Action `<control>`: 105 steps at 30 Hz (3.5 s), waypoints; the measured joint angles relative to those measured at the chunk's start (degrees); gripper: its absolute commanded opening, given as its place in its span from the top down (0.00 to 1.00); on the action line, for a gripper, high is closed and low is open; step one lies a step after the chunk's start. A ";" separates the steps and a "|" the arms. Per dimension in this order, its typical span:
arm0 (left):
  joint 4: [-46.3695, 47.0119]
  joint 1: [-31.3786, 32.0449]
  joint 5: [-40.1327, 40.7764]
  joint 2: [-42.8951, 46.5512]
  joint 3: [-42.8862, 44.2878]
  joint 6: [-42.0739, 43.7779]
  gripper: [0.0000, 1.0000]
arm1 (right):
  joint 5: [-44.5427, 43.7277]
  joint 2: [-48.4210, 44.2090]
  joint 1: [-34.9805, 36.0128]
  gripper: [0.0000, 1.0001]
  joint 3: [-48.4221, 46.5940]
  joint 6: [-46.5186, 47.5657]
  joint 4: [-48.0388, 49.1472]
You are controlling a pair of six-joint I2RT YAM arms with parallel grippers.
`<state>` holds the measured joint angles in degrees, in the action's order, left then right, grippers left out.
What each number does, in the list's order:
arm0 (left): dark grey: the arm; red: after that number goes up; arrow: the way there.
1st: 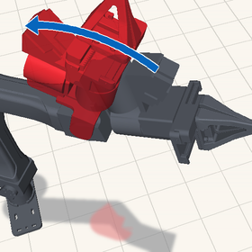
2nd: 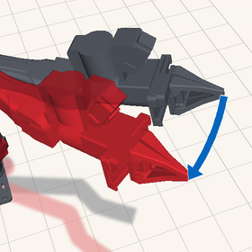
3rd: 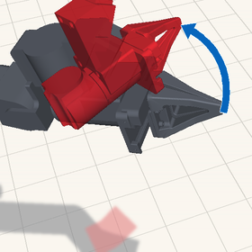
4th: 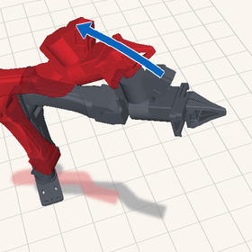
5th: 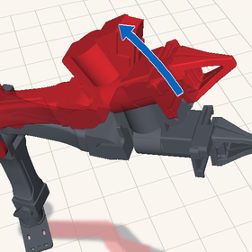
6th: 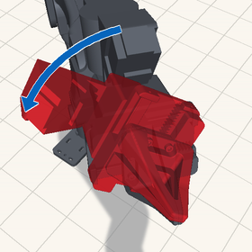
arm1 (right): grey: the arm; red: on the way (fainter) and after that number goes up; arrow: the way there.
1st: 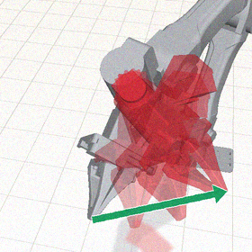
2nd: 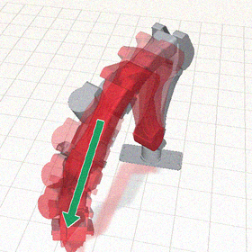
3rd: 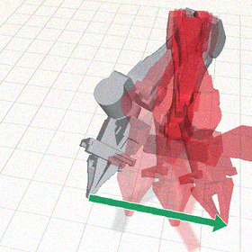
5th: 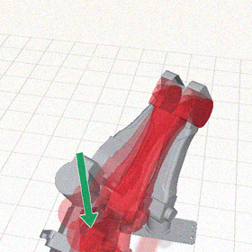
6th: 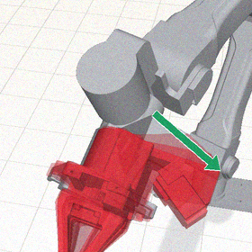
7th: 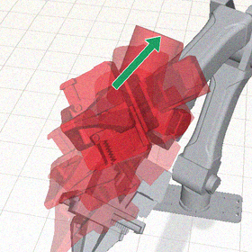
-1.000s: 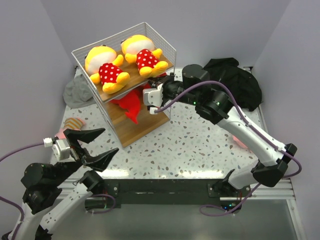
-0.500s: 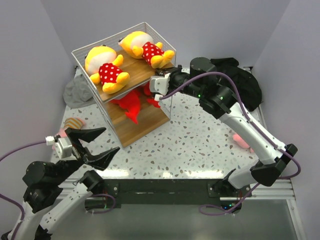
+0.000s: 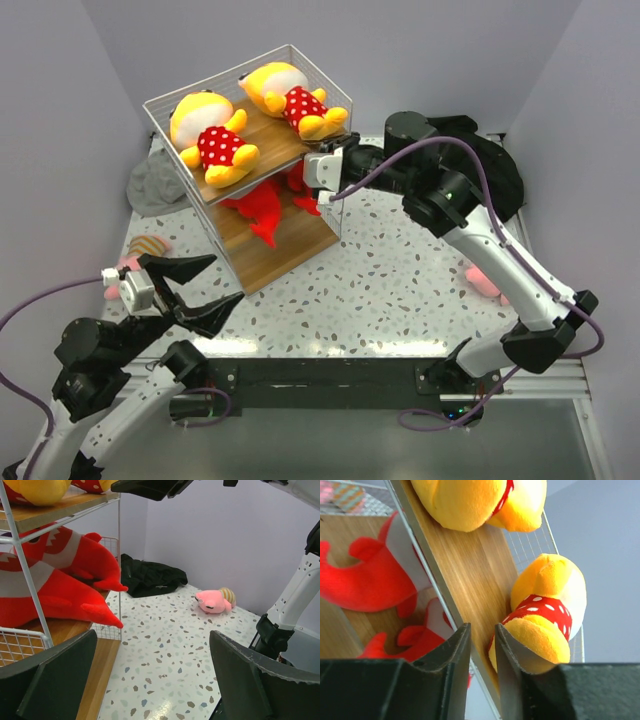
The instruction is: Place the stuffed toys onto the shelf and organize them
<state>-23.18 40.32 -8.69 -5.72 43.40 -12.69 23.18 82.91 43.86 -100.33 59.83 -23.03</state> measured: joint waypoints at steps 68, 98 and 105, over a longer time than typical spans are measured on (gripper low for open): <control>-0.04 0.00 10.95 5.16 -7.65 -1.75 0.00 | -86.84 20.28 -27.91 0.10 38.29 -112.83 -34.10; -0.04 0.00 11.08 5.16 -7.65 -1.75 0.00 | -58.55 8.20 -28.87 1.00 31.56 -73.61 -25.66; -0.04 0.00 11.10 5.16 -7.65 -1.75 0.00 | -43.10 7.76 -24.41 0.98 27.56 -65.79 -32.35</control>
<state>-23.22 40.32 2.42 -0.56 35.75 -14.44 -19.92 90.67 19.44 -72.77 -5.96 -55.37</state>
